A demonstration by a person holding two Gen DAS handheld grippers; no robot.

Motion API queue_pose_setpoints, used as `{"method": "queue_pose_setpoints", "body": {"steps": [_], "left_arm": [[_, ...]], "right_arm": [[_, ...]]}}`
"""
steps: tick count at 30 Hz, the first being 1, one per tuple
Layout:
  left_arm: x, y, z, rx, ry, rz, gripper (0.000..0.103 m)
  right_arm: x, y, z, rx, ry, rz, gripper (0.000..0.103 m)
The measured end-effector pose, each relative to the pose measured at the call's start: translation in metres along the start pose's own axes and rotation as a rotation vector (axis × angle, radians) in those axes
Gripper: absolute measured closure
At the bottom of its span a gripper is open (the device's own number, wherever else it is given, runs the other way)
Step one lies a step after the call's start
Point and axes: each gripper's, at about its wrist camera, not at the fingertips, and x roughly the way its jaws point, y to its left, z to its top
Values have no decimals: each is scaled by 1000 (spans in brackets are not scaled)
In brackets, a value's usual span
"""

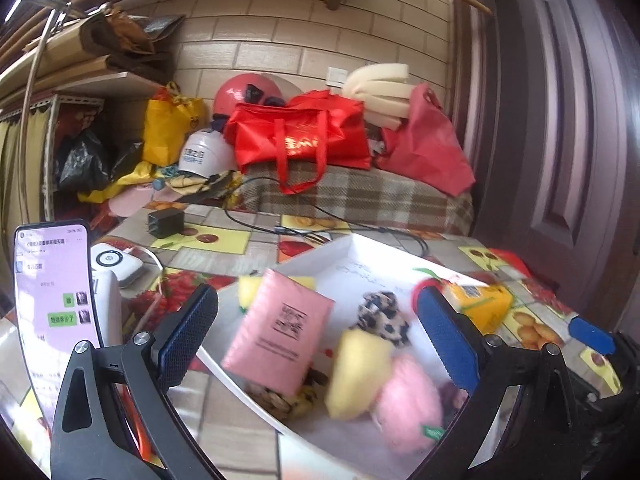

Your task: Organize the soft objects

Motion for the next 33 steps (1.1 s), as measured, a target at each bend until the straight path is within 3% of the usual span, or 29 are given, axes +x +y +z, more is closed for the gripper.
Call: {"method": "queue_pose_setpoints", "body": {"steps": [4,7,10,16,20,22,25,29,33], "left_arm": [[-12,-20,-7,49,22,-42,2],[-22,-40,-13,103,38,-69,2],[-33,-58,-20,150,54,-80,2],[-55,-84,-33,184,75,-35,2],[-64,-92,-40,175,104,53,2],[-65,-93,-42,161,135,45,2],[-62,-95,-45,146,197,36,2],[-64,-99,-50,159,256,66,2],[-72,-107,-51,205,230,81,2]], "right_arm": [[-22,-19,-8,20,12,-80,0],[-31,-30,-14,26,51,-93,0],[-50,-40,-19,46,28,-124,0],[-91,-50,-28,77,-43,-191,0],[-123,-63,-31,181,-113,-294,0],[-132,-72,-34,255,-112,-328,0],[-130,-84,-42,343,-22,-315,0],[-137,-81,-44,344,-43,-339,0],[-141,-68,-43,282,-68,-341,0]]}}
